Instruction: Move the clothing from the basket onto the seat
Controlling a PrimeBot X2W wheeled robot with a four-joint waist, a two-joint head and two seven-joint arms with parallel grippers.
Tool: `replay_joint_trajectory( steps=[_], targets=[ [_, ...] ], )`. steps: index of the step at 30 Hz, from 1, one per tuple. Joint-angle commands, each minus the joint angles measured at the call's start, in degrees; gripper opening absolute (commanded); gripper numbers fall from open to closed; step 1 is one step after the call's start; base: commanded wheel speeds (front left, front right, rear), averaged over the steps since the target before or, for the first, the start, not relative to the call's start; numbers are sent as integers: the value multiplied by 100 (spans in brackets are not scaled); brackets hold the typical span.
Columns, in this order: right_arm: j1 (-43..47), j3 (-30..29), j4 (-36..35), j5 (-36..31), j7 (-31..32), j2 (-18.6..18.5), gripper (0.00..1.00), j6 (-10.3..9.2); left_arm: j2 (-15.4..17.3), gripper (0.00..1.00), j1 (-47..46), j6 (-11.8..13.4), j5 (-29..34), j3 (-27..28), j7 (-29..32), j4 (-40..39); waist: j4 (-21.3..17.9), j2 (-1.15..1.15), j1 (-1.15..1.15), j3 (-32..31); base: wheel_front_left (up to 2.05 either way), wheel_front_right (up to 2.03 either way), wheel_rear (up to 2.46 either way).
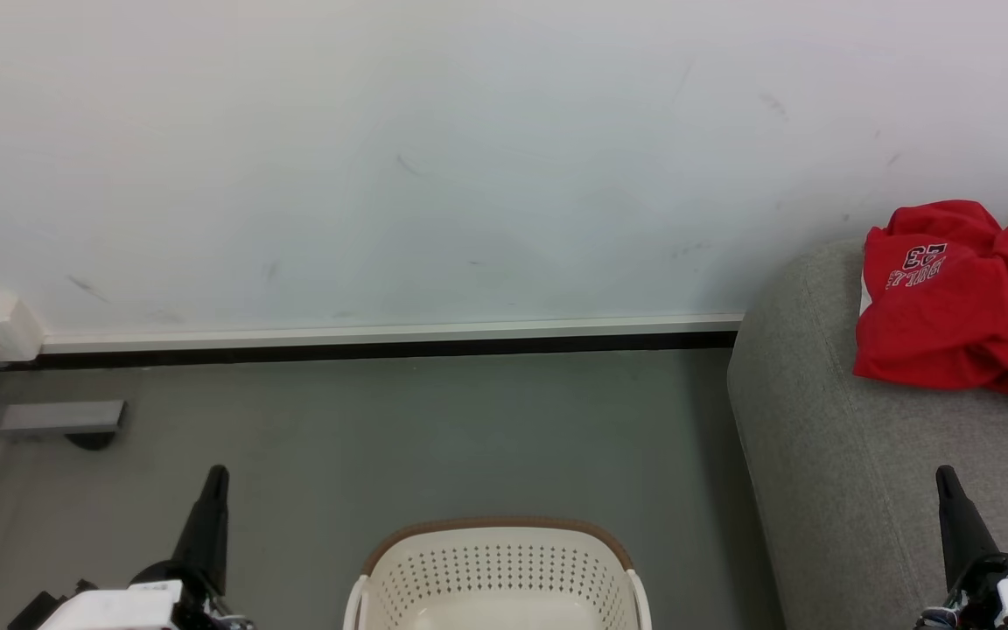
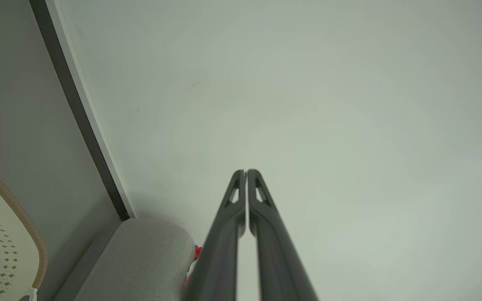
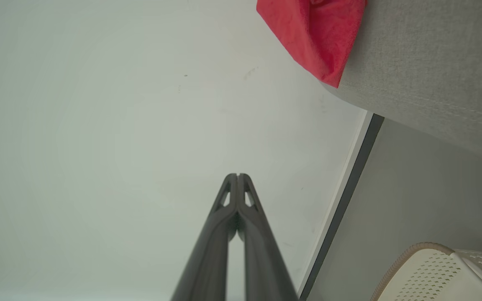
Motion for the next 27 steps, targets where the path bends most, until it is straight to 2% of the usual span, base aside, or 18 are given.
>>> replay_joint_trajectory(
  steps=[1,27],
  targets=[
    [-72,-22,-30,11,16,-46,0,-14,38,0,-41,-37,-80,13,25,-22,0,0,0,0,0,0,0],
    [-71,-22,-31,12,15,-45,0,-14,38,0,-41,-37,-80,12,24,-23,0,0,0,0,0,0,0]
  ],
)
